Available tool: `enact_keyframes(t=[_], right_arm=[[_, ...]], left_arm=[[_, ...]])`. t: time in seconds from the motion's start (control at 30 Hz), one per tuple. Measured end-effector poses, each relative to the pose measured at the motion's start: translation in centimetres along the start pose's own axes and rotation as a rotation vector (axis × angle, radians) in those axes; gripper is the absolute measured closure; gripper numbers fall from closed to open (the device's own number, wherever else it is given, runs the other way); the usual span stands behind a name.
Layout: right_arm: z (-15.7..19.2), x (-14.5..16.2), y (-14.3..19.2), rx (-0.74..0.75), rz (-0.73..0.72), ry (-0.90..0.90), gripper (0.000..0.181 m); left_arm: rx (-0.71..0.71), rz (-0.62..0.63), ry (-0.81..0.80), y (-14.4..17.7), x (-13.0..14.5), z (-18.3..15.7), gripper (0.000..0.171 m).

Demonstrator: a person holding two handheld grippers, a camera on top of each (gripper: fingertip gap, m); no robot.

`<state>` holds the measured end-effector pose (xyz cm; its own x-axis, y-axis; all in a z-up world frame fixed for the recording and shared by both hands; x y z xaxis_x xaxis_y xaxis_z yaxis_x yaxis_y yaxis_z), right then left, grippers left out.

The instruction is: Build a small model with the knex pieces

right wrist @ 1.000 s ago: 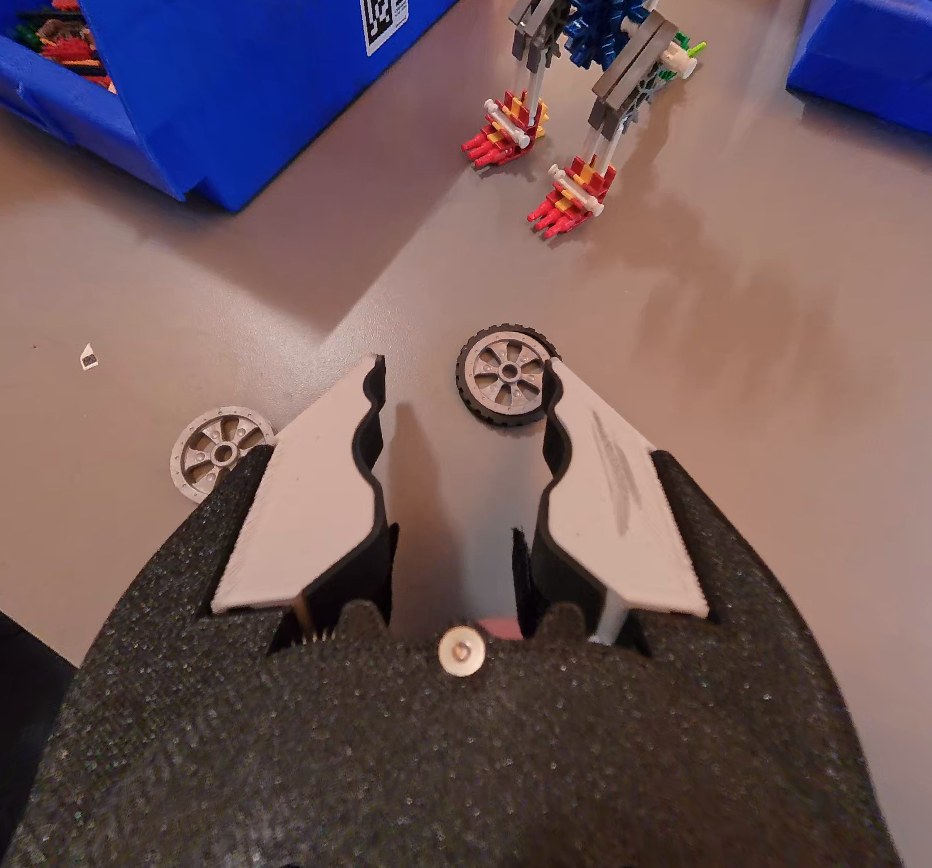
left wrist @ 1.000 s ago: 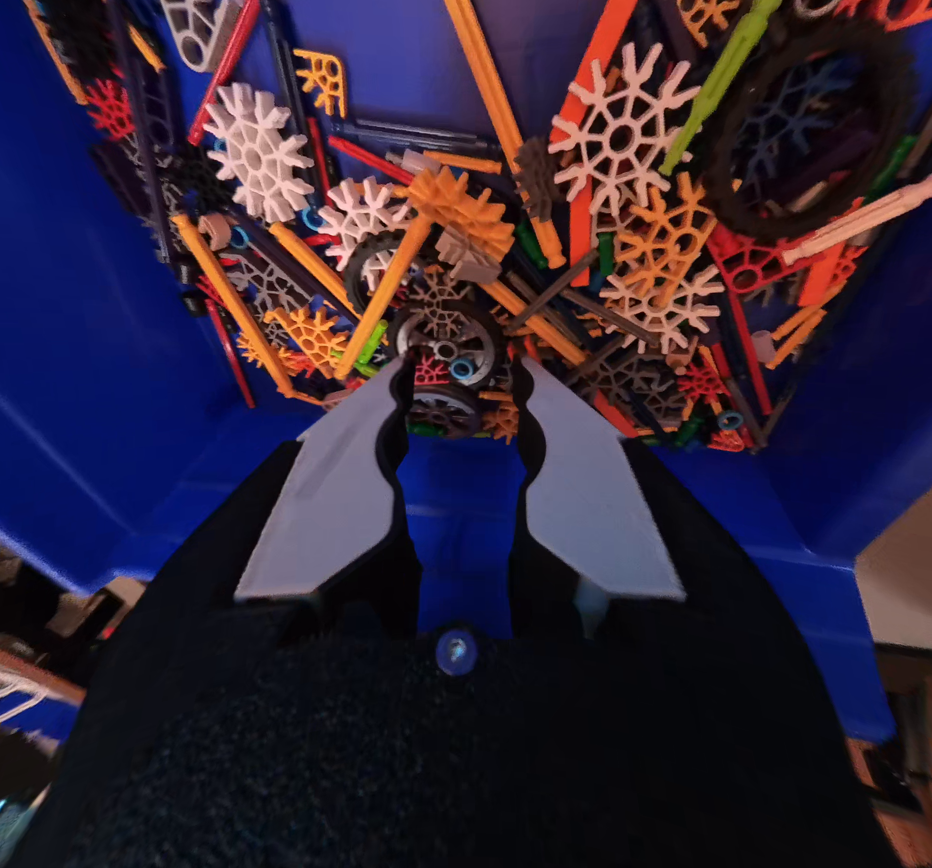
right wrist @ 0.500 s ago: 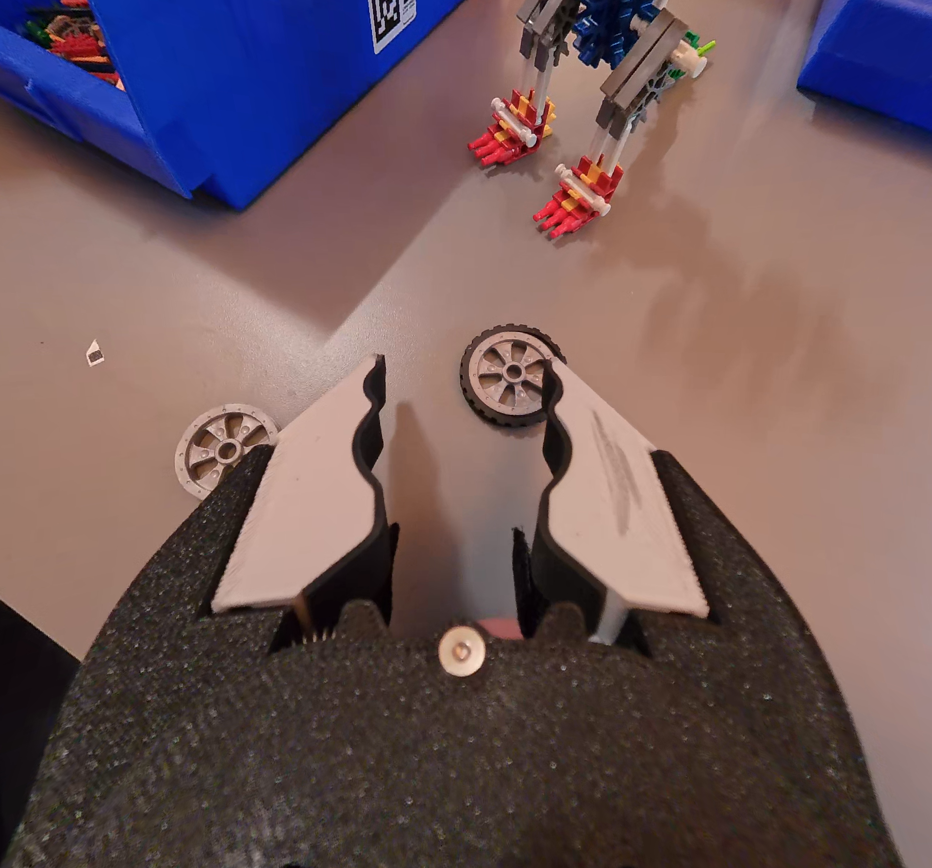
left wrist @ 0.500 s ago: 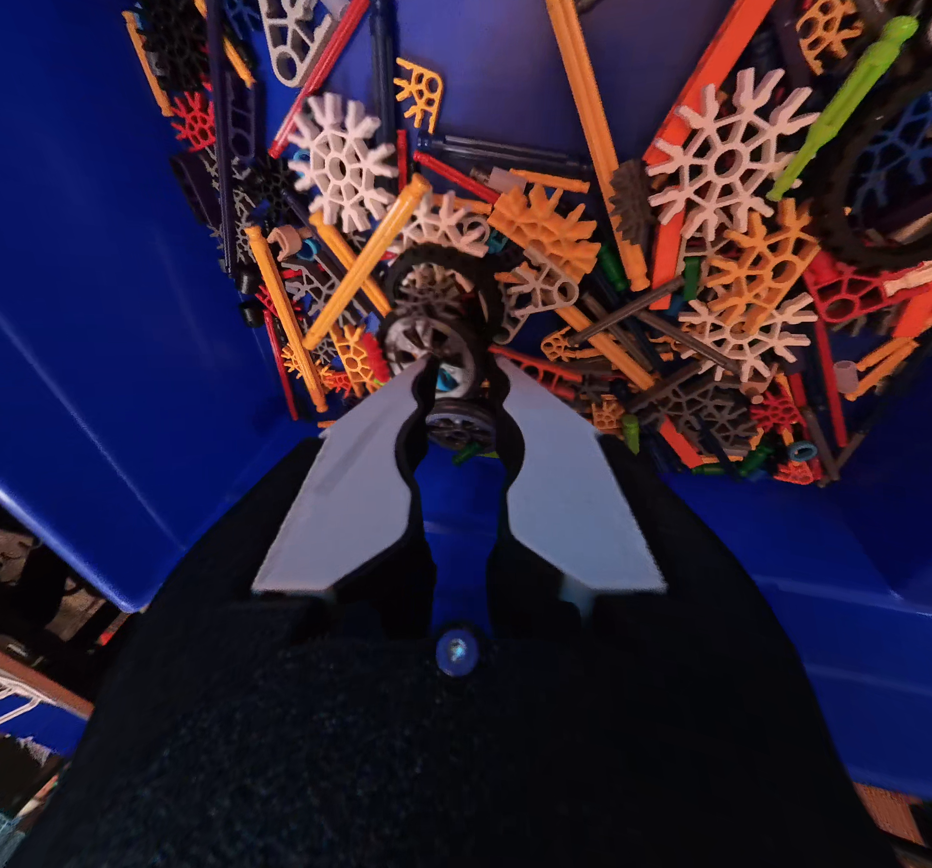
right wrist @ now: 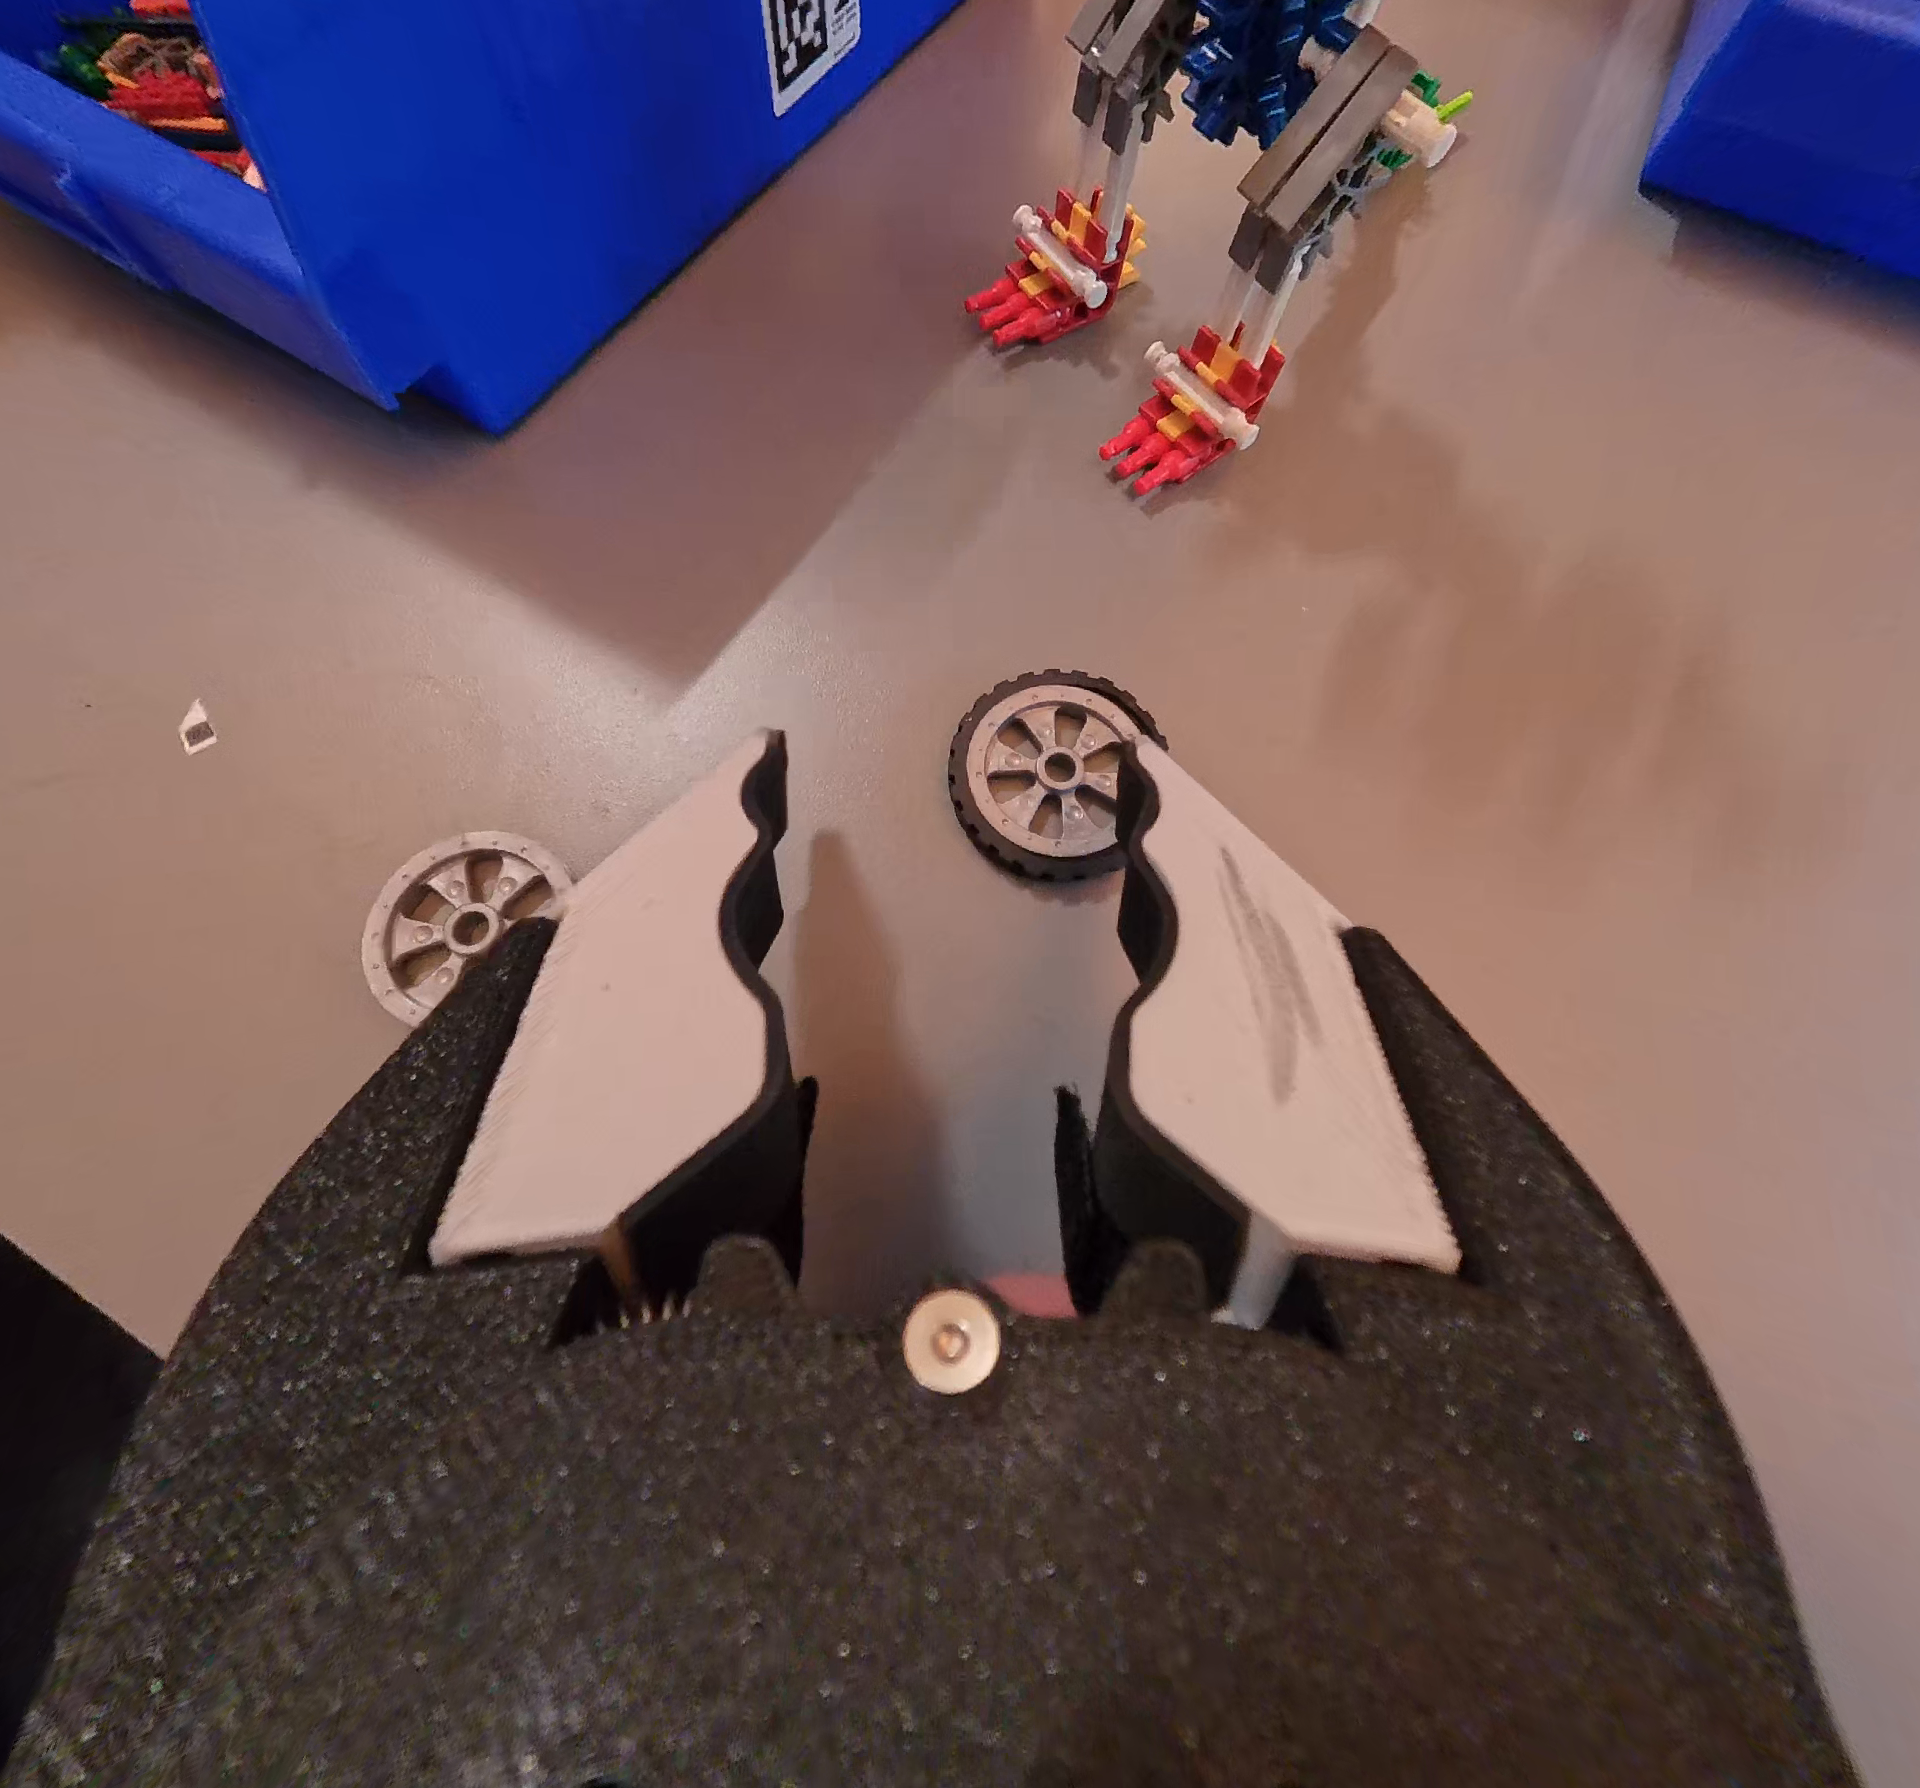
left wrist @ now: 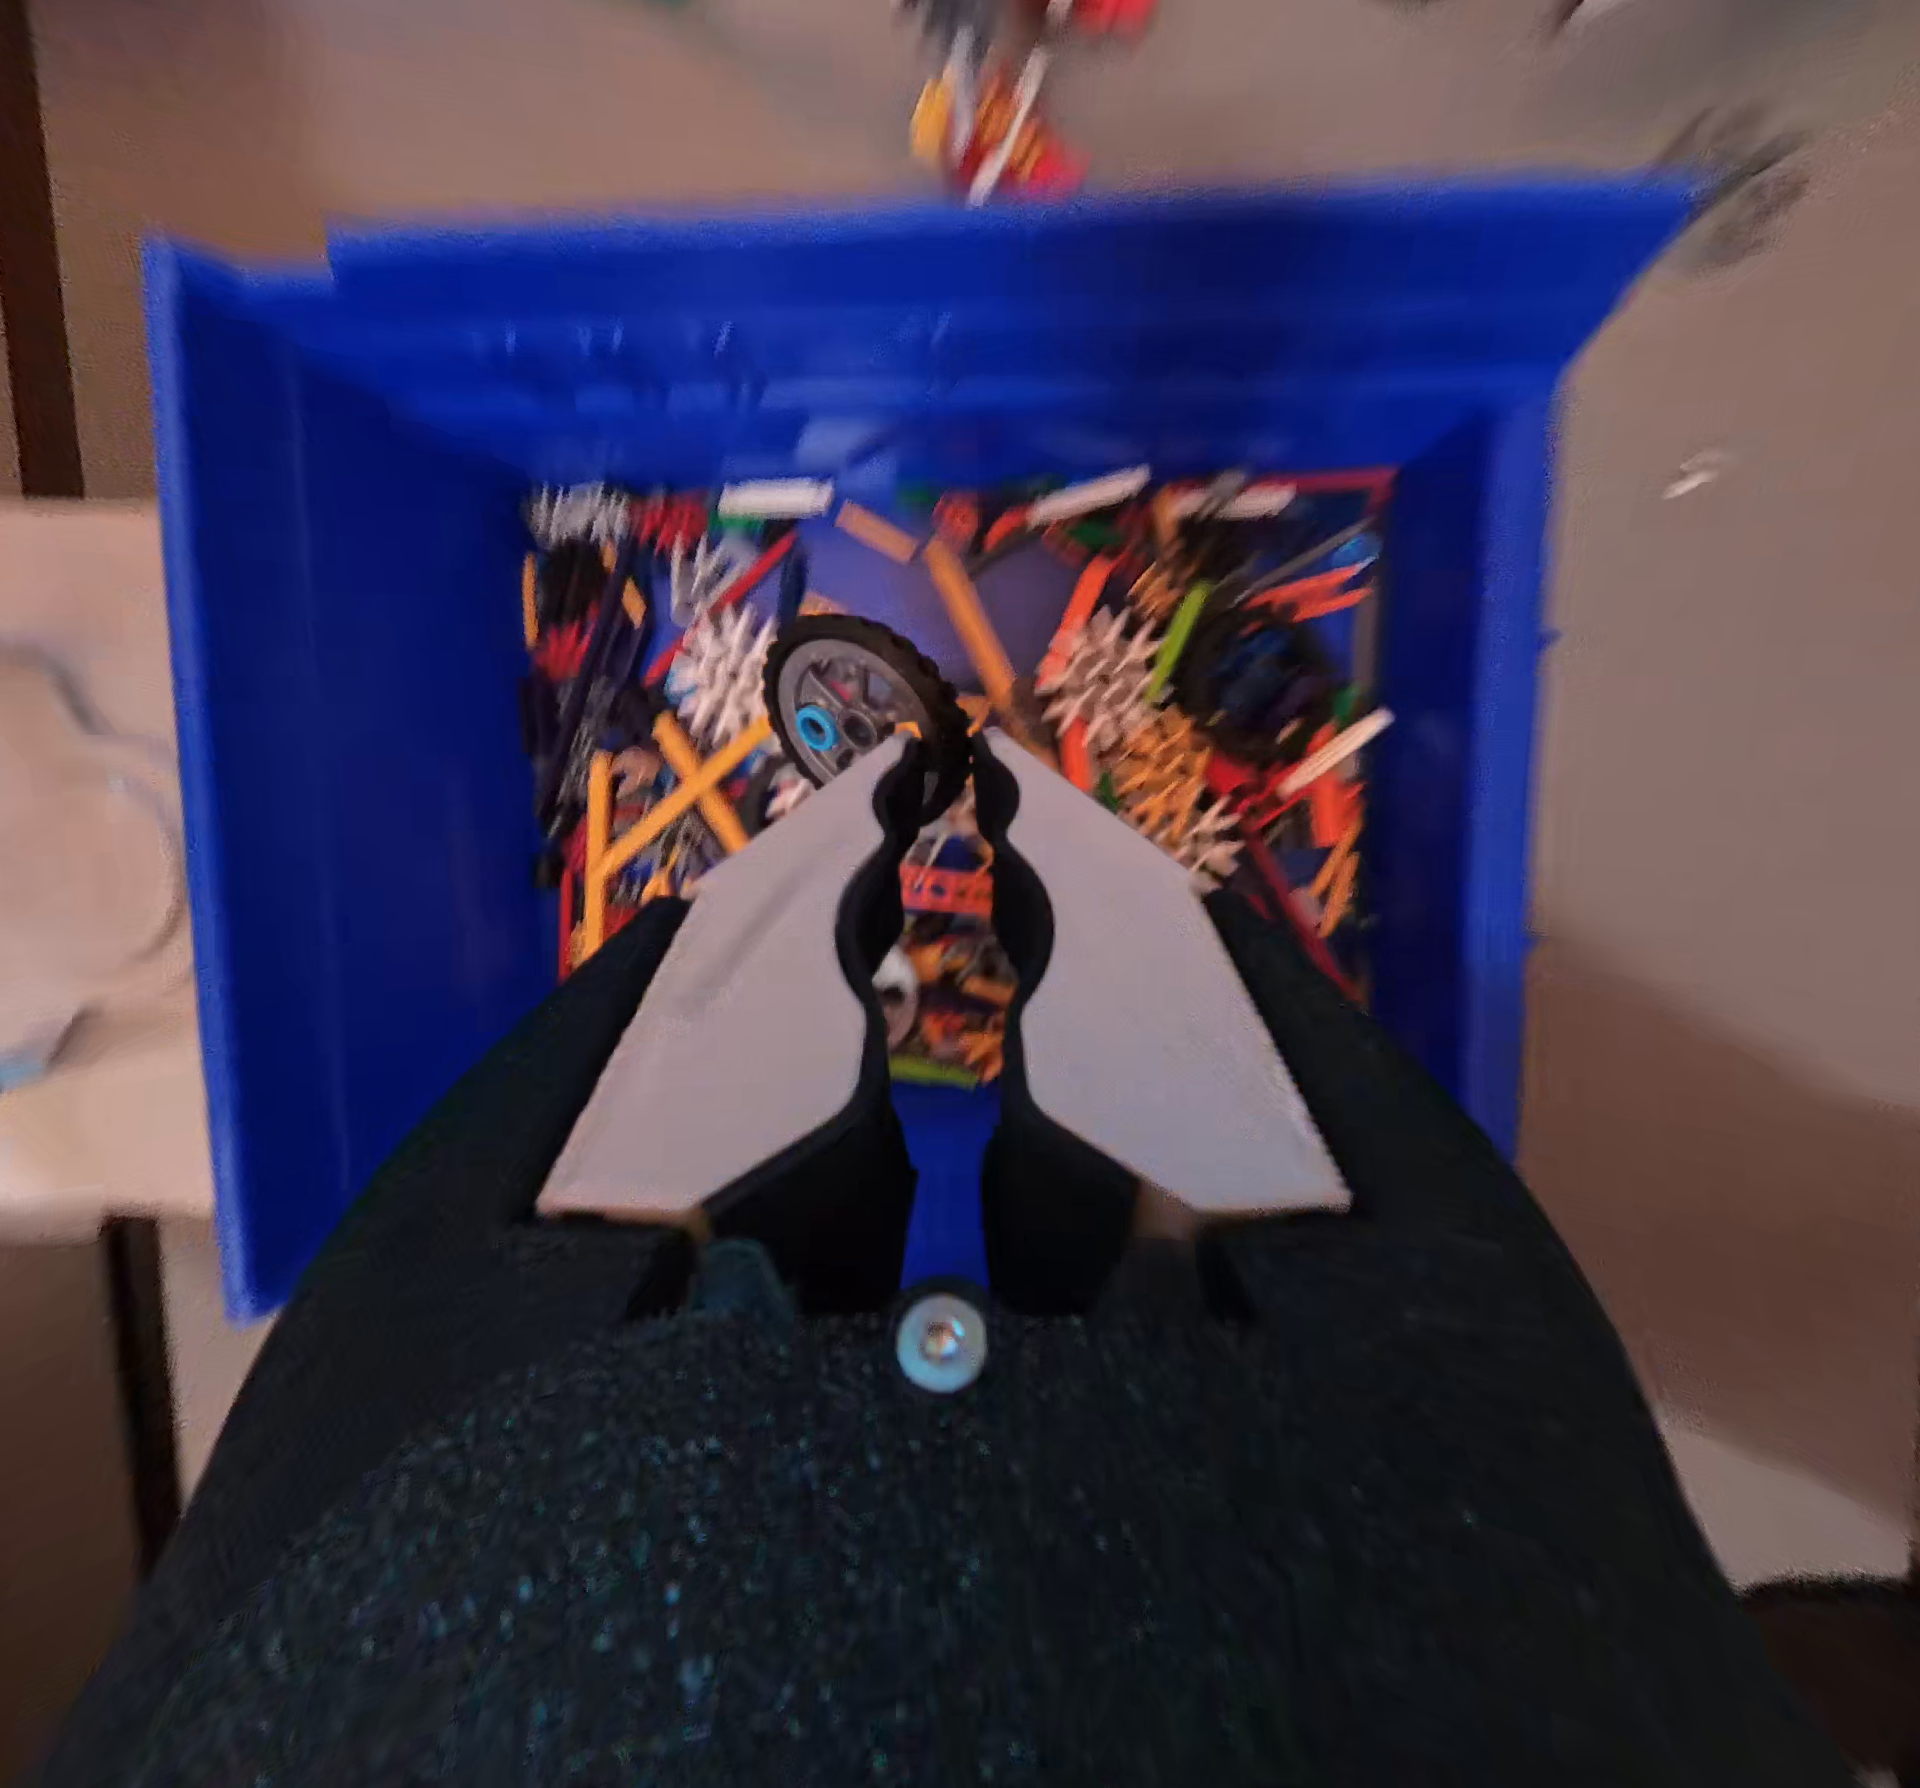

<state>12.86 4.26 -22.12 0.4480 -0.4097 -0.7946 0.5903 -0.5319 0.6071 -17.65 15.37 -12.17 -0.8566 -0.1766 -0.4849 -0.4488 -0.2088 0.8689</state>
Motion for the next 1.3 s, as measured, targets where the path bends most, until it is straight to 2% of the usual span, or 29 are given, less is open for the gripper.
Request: enact_keyframes(t=[0.13,0.3,0.4,0.5,0.57,0.7,0.8,0.83,0.9,0.93,1.0,1.1,1.17,1.3], right_arm=[[0.7,-0.8,1.0,0.017,-0.123,0.055,0.118],[4.9,-3.9,2.8,0.027,-0.325,0.222,0.111],[7.2,-6.4,3.9,0.108,-0.423,0.364,0.111],[8.6,-7.8,3.8,0.168,-0.458,0.447,0.105],[9.4,-8.3,3.6,0.190,-0.470,0.479,0.106],[9.9,-8.4,3.4,0.231,-0.482,0.503,0.131],[9.7,-8.3,4.0,0.210,-0.522,0.466,0.131],[9.6,-8.3,4.2,0.166,-0.542,0.421,0.131],[9.1,-8.2,4.9,0.003,-0.623,0.272,0.131],[8.8,-8.2,5.5,-0.128,-0.685,0.170,0.132],[7.2,-8.0,6.4,-0.332,-0.803,-0.061,0.132],[5.4,-7.6,7.7,-0.737,-0.961,-0.308,0.132],[4.6,-7.2,8.1,-0.815,-1.027,-0.345,0.132],[4.9,-7.1,8.5,-0.936,-1.054,-0.333,0.132]], left_arm=[[0.147,-0.343,-0.036,1.1,-2.9,-4.0,0.165],[0.304,-0.571,-0.015,0.6,-5.5,-9.2,0.164],[0.319,-0.632,-0.050,0.5,-7.4,-12.4,0.164],[0.333,-0.593,-0.061,-0.4,-8.7,-15.0,0.164],[0.395,-0.608,-0.066,-0.9,-9.2,-16.4,0.164],[0.488,-0.655,-0.050,-1.5,-9.6,-17.5,0.164],[0.502,-0.709,-0.036,-1.4,-9.9,-17.8,0.164],[0.489,-0.720,-0.040,-1.3,-10.1,-18.0,0.163],[0.421,-0.724,-0.061,-0.9,-10.5,-18.2,0.149],[0.389,-0.736,-0.079,-0.6,-10.8,-18.4,0.141],[0.372,-0.791,-0.087,0.6,-11.4,-18.6,0.137],[0.262,-0.825,-0.120,1.1,-12.0,-18.8,0.132],[0.196,-0.818,-0.159,0.7,-12.3,-19.2,0.131],[0.102,-0.789,-0.209,-0.1,-12.7,-19.6,0.127]])
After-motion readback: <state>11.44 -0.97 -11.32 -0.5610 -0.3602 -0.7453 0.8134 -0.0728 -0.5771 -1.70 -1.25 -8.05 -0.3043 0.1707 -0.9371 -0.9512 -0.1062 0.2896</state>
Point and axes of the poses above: each gripper's, where its closed fingertips meet, y back along the fingers, x out of its underside, z = x × y across the jaws, the point moved 7 cm from there along y, back along the fingers, and after that the axes turned 4 degrees about -x, right-handed, at the moved point
